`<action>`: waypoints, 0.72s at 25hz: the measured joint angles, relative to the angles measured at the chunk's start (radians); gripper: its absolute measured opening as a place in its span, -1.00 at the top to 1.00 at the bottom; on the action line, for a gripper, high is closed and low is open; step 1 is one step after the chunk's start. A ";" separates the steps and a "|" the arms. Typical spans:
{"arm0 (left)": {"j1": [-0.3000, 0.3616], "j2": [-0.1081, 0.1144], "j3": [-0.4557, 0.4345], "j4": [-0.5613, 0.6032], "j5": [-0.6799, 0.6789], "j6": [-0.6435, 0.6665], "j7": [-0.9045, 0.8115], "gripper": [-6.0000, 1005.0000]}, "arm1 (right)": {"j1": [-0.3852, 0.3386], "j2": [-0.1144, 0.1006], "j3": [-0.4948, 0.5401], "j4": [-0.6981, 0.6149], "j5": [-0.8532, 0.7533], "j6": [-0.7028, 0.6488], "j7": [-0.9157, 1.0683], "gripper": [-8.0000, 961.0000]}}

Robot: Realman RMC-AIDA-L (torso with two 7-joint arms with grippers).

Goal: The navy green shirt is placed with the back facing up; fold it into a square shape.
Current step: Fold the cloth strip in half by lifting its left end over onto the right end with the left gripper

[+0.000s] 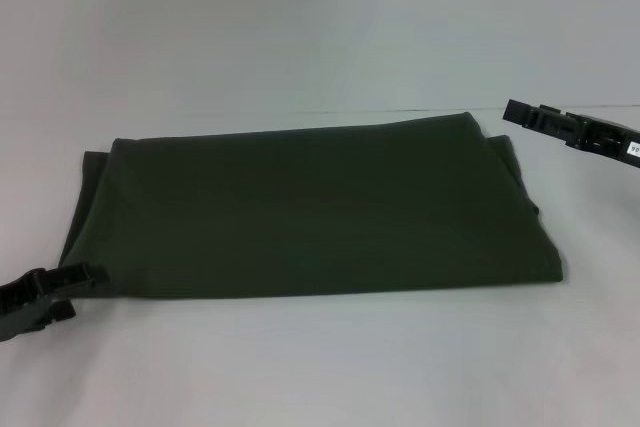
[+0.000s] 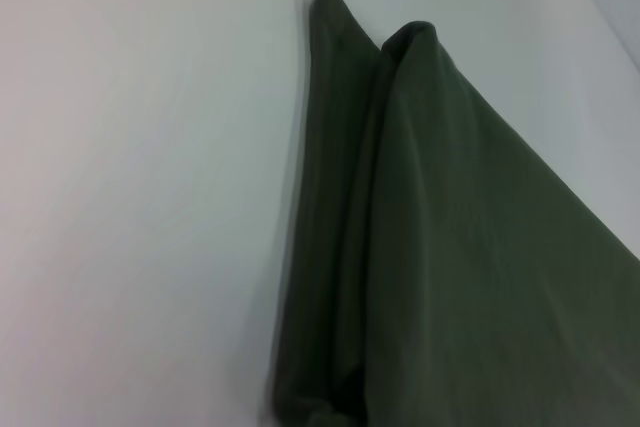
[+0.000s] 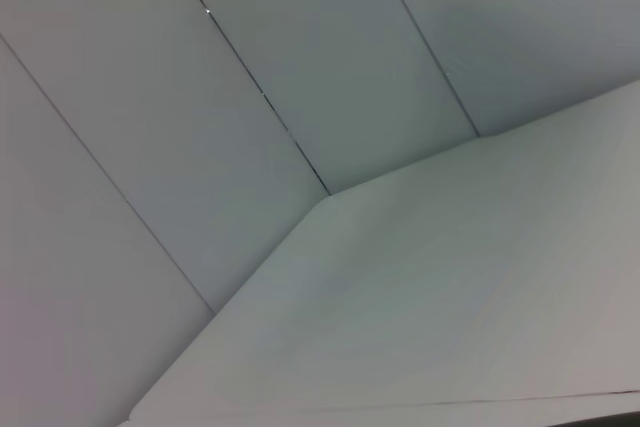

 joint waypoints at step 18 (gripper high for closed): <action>-0.010 -0.001 0.004 -0.003 0.004 -0.051 0.000 -0.69 | -0.003 0.000 0.003 -0.001 0.000 -0.008 0.003 -0.78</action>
